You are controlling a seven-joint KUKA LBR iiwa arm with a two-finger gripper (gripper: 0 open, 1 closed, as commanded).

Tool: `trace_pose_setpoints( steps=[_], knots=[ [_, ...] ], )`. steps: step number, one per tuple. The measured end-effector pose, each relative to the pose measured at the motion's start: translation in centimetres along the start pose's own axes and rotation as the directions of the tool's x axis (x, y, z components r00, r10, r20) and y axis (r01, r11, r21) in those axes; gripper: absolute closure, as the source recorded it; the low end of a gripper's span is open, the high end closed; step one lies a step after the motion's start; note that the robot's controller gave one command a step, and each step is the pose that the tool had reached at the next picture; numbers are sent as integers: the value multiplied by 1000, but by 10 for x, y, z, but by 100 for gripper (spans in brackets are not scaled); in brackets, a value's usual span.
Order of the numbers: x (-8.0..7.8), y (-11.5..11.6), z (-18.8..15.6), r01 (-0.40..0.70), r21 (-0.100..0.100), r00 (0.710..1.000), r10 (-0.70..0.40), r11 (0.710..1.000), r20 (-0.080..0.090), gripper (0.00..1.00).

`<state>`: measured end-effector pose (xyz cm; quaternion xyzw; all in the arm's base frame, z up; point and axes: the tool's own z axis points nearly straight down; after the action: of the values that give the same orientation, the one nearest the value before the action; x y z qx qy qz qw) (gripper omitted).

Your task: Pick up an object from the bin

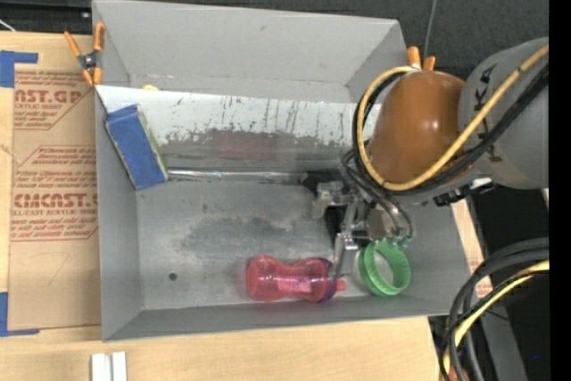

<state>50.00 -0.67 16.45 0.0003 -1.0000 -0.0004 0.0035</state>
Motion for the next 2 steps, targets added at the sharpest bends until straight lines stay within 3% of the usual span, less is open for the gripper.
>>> trace_pose_setpoints(
  steps=[1, 2],
  knots=[
    [-2, 0, -3, 0, 0, 1000, 0, 1000, 8, 0],
    [16, 39, 93, 123, 1, 992, -123, 992, 23, 0]
  ],
)
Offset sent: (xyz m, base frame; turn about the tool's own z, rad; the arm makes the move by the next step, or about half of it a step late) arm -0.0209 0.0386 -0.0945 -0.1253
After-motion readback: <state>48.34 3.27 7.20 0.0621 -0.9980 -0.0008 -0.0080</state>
